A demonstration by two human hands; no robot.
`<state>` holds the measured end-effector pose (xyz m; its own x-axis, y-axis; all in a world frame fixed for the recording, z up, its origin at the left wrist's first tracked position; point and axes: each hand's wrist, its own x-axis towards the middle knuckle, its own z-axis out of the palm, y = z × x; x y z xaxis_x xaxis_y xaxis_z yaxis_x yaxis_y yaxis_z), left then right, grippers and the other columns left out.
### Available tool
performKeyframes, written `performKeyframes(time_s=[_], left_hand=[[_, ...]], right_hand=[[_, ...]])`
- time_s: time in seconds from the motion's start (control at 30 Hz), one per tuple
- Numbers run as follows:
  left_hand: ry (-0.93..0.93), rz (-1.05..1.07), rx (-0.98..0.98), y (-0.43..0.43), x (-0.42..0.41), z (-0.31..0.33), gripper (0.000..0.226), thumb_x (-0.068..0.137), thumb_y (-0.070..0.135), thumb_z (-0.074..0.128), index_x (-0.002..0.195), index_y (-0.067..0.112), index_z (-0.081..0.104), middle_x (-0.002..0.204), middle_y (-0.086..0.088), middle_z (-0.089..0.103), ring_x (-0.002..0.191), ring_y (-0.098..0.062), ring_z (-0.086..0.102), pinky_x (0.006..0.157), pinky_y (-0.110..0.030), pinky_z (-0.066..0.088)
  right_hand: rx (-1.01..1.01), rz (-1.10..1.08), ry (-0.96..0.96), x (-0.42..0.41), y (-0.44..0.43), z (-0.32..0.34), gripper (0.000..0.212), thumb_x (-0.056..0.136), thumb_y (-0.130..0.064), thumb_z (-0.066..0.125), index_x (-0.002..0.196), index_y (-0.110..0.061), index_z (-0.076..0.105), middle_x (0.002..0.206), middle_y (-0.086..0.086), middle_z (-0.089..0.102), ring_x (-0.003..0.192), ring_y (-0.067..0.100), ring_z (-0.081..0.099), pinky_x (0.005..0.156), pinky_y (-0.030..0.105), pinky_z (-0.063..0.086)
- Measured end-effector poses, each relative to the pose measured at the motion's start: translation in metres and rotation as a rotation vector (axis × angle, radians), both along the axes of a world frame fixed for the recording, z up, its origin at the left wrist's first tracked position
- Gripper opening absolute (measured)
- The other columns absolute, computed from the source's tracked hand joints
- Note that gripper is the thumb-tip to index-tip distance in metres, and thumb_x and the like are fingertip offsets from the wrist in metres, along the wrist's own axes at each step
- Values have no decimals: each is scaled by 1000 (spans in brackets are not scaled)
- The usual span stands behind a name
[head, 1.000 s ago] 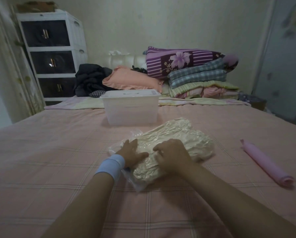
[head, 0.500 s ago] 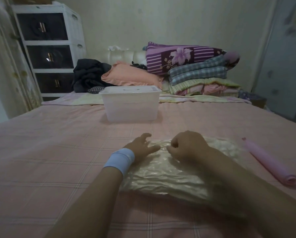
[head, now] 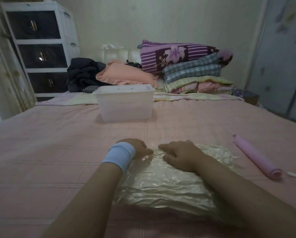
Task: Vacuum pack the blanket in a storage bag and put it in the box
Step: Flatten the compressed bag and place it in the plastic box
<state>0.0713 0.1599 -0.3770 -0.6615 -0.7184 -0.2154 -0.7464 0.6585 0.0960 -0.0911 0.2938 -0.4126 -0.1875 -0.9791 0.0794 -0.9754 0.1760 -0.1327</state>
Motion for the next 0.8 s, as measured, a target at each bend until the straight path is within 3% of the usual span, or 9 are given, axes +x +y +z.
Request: performKeyframes(time_s=[0.2,0.3,0.5,0.63,0.8], left_hand=[[-90,0,-101,-8,-8,14,59,86,69,41,118,25,64,118,1,65,105,-24,61,97,-43,47],[20,28,-88,-28,-16,31,58,92,66,38,124,26,63,126,0,63,112,-24,59,99,-43,45],[278,73,-126,-99,-50,64,52,94,55,44,140,32,43,141,1,52,123,-25,52,104,-43,43],[293,107,-213,-155,-70,77,55,96,49,45,146,31,32,146,-2,44,129,-28,46,103,-46,42],[297,117,-292,-220,-88,73,63,96,45,47,151,26,22,152,-3,32,136,-29,33,106,-49,38]], right_hand=[[131,-1,-116,0,2,22,53,93,-58,51,145,-50,40,146,-13,52,131,15,50,111,38,34],[110,-51,-218,-7,-26,45,48,94,-56,56,139,-40,52,142,-6,57,122,16,58,105,37,44],[-41,-76,-25,-31,-108,79,50,99,-41,54,146,-29,45,152,-4,42,133,20,47,107,40,42],[-76,-75,47,-56,-176,89,55,98,-32,54,150,-25,38,155,0,35,135,24,43,106,43,42],[-68,-88,137,-82,-256,93,66,99,-20,52,158,-21,22,167,4,8,151,27,18,115,48,29]])
